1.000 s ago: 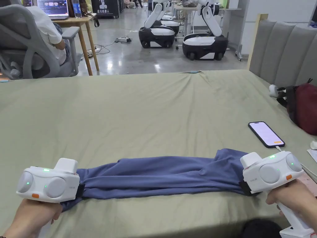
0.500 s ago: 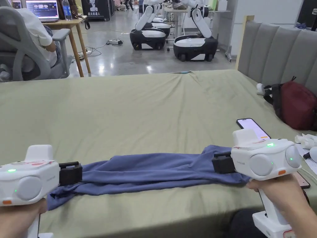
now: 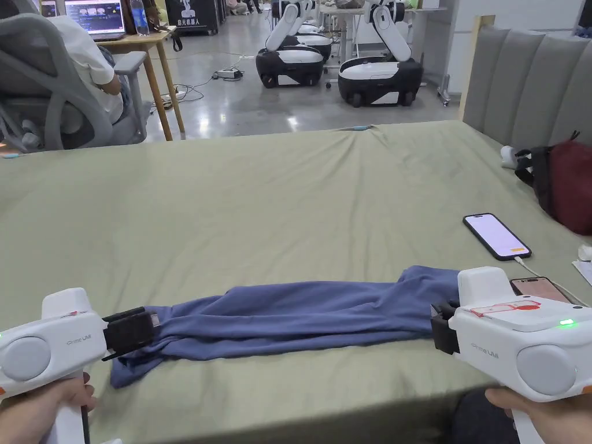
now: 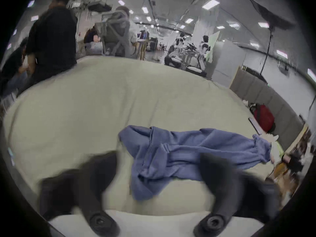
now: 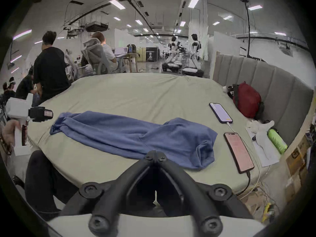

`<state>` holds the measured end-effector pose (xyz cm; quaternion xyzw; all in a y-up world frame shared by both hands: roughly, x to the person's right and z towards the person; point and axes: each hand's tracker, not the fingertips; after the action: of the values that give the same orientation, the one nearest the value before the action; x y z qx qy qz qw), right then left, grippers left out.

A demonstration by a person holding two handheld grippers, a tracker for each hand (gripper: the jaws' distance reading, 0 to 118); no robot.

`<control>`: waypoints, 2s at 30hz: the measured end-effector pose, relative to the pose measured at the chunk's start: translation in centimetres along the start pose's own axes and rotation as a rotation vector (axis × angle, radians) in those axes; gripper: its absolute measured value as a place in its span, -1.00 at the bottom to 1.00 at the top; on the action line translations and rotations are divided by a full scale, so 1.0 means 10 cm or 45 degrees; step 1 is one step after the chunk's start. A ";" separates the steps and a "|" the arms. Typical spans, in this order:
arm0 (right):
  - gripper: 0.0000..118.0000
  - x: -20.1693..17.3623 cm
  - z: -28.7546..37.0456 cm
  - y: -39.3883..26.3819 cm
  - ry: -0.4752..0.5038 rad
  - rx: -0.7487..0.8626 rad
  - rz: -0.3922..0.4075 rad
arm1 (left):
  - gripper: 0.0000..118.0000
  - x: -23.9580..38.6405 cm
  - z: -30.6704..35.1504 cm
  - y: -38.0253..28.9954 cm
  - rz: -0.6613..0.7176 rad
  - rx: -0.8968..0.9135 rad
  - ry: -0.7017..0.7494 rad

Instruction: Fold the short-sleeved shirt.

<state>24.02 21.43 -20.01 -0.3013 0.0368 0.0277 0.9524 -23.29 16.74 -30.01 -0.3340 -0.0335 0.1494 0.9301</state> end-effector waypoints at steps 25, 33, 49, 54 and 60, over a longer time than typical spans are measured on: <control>-1.00 0.01 -0.24 0.02 -0.002 -0.073 -0.038 | -0.86 -0.74 -0.14 0.31 0.229 0.026 -0.226; -1.00 -0.04 -0.26 0.04 0.009 -0.064 -0.045 | -0.86 -1.33 0.14 0.59 0.282 0.052 -0.023; -1.00 -0.07 -0.38 0.07 -0.005 -0.049 -0.058 | -0.85 0.29 -0.88 -0.07 0.096 -0.239 -0.344; -1.00 -0.05 -0.40 0.05 -0.016 -0.062 -0.044 | 0.42 0.32 -0.41 0.28 0.030 -0.095 -0.438; -1.00 -0.11 -0.41 0.04 0.020 -0.050 -0.050 | 1.00 0.19 0.20 0.64 -0.066 0.206 -0.419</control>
<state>22.73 19.34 -23.47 -0.3209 0.0379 0.0073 0.9463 -23.47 23.21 -32.53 -0.2283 -0.1816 0.1802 0.9394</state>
